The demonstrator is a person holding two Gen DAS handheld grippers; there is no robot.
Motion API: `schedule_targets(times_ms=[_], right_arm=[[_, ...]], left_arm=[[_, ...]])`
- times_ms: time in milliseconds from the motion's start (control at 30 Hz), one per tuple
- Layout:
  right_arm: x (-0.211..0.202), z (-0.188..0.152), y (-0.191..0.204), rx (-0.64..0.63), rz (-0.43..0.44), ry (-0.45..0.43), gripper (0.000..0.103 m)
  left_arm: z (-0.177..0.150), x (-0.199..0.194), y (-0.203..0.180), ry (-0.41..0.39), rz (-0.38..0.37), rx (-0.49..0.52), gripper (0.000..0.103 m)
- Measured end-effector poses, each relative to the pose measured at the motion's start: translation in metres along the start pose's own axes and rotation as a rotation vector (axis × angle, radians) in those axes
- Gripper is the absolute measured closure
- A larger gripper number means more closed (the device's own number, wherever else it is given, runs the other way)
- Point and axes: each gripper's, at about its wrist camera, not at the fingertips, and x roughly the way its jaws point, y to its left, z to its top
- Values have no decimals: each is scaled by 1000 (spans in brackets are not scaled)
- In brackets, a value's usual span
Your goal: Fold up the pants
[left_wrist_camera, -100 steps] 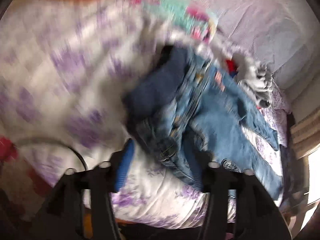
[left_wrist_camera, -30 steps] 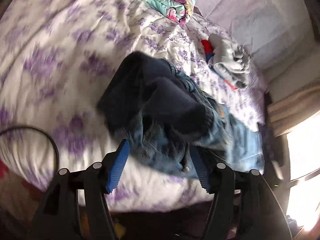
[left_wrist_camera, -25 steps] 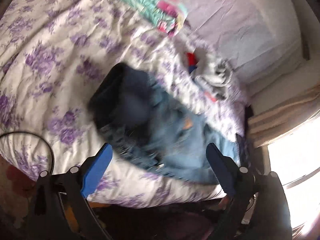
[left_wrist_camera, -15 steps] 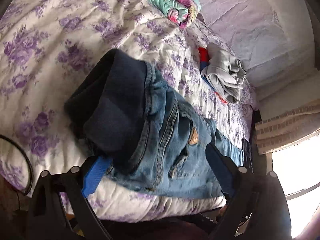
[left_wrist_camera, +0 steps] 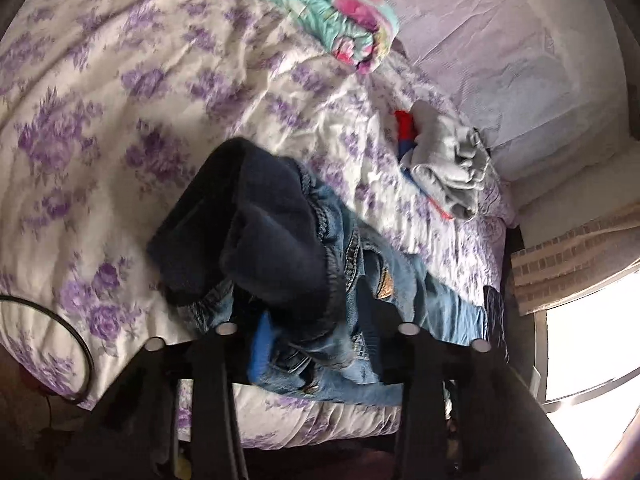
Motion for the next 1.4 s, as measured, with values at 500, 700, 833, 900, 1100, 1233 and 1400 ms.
schedule_targets(times_ms=[500,700,833,900,1100,1233,1400], right_arm=[[-3,27,-10,143,-2,-94,98],[-21,30,23,65,55,-81,98],[5,5,42,75,97,-2,98],[16,-4,48,71,84,19,98],[-11,-9,38,112,82,-57,74],[-71,-33,-22,323,-80,-152,53],[-137,-102,-123,683,-397,-141,42]], left_arm=[[-2,1,-7,-72,-10,50,80],[0,-9,-3,-84,51,82,80],[-12,4,24,-65,90,68,78],[-18,8,32,-88,77,81,77],[-28,-16,11,-109,142,151,68],[-53,-47,-33,-173,217,307,50],[-86,-12,-103,-57,85,491,40]])
